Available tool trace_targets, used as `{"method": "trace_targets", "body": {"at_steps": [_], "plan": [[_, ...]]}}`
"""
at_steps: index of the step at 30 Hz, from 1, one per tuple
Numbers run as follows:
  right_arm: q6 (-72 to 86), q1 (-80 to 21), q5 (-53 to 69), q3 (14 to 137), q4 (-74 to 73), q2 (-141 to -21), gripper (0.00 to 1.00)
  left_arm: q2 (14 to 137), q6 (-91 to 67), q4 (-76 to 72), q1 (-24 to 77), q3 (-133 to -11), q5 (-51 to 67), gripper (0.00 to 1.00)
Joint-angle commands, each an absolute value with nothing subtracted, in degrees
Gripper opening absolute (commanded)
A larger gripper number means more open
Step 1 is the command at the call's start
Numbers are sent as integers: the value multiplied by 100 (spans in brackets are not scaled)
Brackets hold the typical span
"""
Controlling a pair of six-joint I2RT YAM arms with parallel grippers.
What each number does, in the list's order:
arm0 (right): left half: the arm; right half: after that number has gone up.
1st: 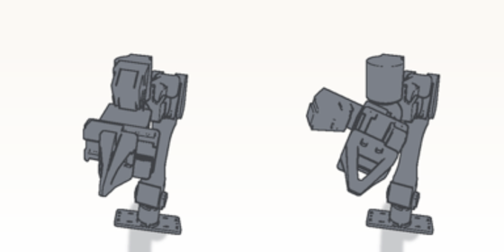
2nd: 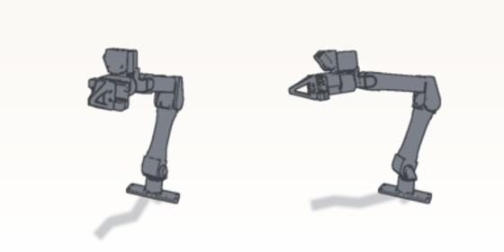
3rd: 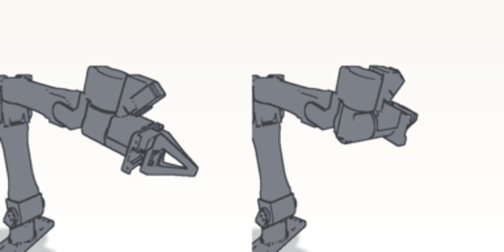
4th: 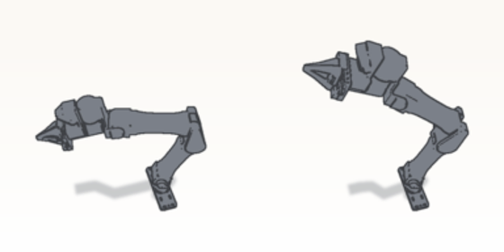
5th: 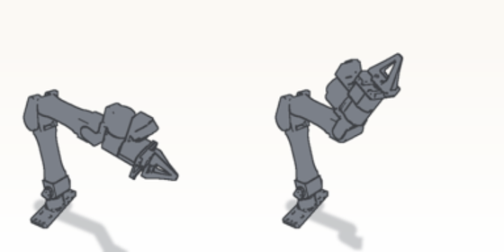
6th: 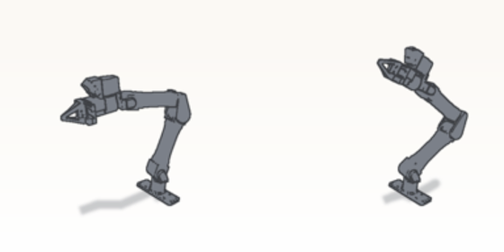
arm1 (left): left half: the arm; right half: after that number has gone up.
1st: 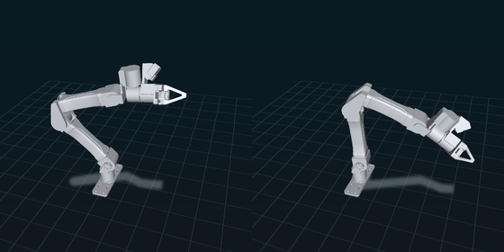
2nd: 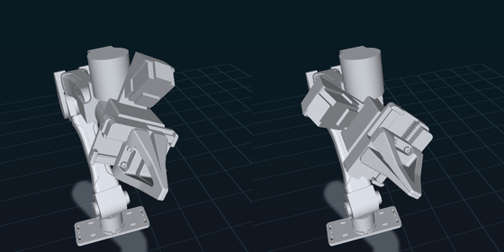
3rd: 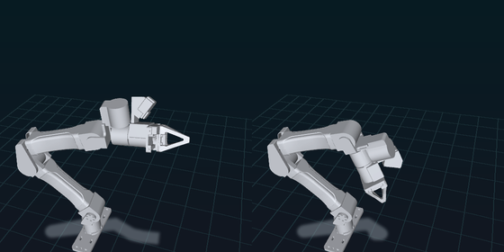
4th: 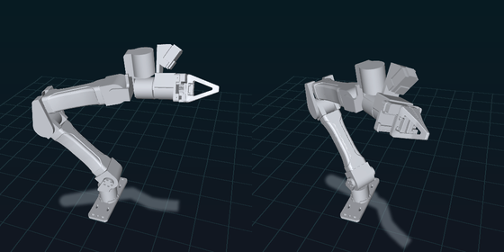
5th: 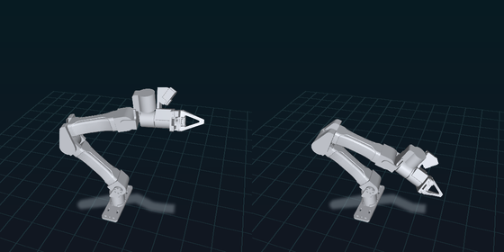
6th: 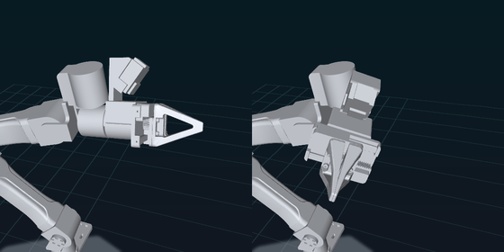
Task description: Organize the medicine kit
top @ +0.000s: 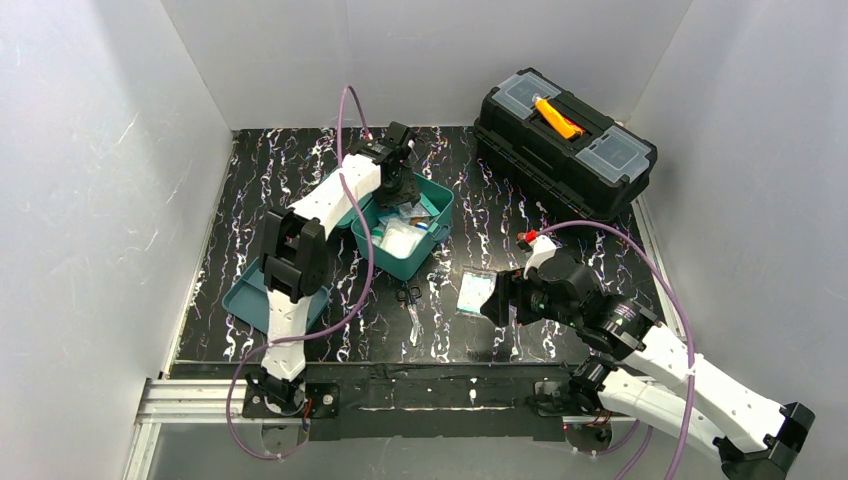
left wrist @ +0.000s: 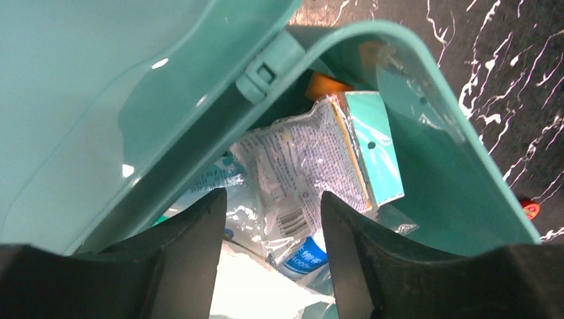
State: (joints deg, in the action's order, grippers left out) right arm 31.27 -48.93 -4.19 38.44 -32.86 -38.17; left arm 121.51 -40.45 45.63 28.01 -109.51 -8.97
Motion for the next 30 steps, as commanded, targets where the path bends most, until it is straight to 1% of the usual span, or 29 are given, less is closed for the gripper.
{"method": "trace_targets", "body": {"at_steps": [1, 11, 23, 27, 30], "plan": [[3144, -4926, -466, 3928, -3034, -3855, 83, 11492, -3748, 4621, 2865, -10754, -906, 55], [3221, -4923, -768, 3989, -3228, -3780, 85, 10175, -3502, 4722, 2945, -9996, -895, 58], [3343, -4923, -778, 4075, -3434, -3800, 85, 8437, -3716, 4729, 2962, -8306, -693, 58], [3382, -4924, -691, 4144, -3514, -3832, 86, 8078, -3888, 4685, 2965, -7840, -646, 58], [3438, -4922, -573, 4203, -3586, -3875, 86, 8027, -3980, 4604, 2963, -7597, -476, 59]]}}
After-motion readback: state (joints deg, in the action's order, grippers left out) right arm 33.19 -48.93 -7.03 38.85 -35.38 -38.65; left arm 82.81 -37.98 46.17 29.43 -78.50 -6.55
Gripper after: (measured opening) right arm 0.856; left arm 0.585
